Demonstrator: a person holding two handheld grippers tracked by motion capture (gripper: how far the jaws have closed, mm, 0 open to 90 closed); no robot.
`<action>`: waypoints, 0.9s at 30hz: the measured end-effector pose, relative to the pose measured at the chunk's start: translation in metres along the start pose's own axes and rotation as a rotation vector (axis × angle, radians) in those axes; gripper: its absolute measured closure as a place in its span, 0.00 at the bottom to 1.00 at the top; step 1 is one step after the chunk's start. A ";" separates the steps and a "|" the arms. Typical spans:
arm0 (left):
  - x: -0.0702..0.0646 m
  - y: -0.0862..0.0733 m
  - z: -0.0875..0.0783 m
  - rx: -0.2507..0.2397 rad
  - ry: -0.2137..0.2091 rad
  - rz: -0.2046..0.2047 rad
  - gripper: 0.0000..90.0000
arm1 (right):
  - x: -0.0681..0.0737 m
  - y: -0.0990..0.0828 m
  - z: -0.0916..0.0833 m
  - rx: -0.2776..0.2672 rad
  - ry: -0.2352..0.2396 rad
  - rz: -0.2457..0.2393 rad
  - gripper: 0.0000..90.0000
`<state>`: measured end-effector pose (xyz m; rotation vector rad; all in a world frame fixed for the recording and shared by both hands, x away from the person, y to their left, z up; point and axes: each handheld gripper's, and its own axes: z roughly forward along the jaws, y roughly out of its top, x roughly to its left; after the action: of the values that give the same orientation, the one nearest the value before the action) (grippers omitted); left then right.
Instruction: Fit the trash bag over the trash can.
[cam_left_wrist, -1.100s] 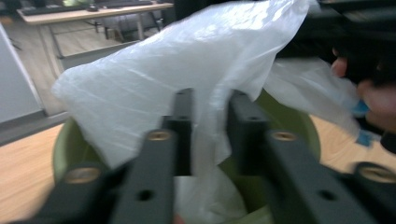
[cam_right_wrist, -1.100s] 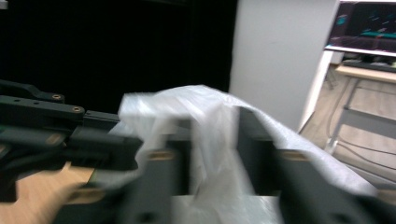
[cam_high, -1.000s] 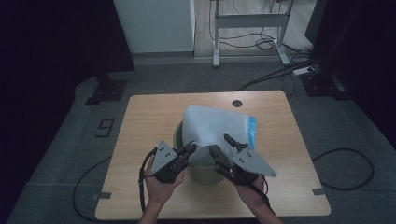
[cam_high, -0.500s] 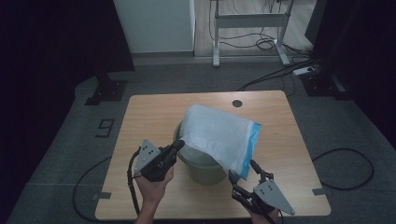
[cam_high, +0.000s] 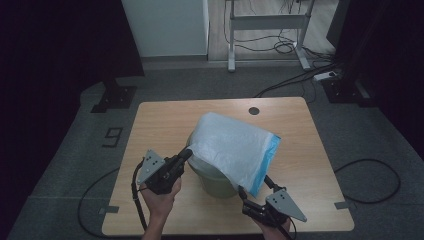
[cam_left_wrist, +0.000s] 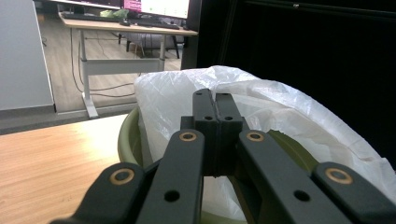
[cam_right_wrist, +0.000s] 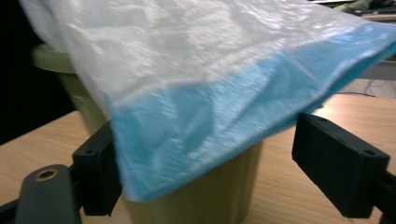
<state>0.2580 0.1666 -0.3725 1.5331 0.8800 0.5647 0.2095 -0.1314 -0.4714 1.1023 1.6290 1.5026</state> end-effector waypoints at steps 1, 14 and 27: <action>0.001 -0.001 0.000 0.003 -0.001 0.000 1.00 | 0.003 0.000 -0.001 -0.005 0.009 -0.006 0.15; 0.002 -0.003 0.001 0.013 -0.018 -0.014 1.00 | 0.012 -0.004 0.012 0.013 -0.037 -0.045 0.38; 0.011 -0.002 -0.008 -0.005 -0.016 -0.031 1.00 | -0.013 0.008 0.002 -0.060 -0.041 -0.087 0.99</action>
<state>0.2581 0.1800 -0.3746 1.5151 0.8888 0.5311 0.2180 -0.1428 -0.4647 1.0098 1.5736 1.4546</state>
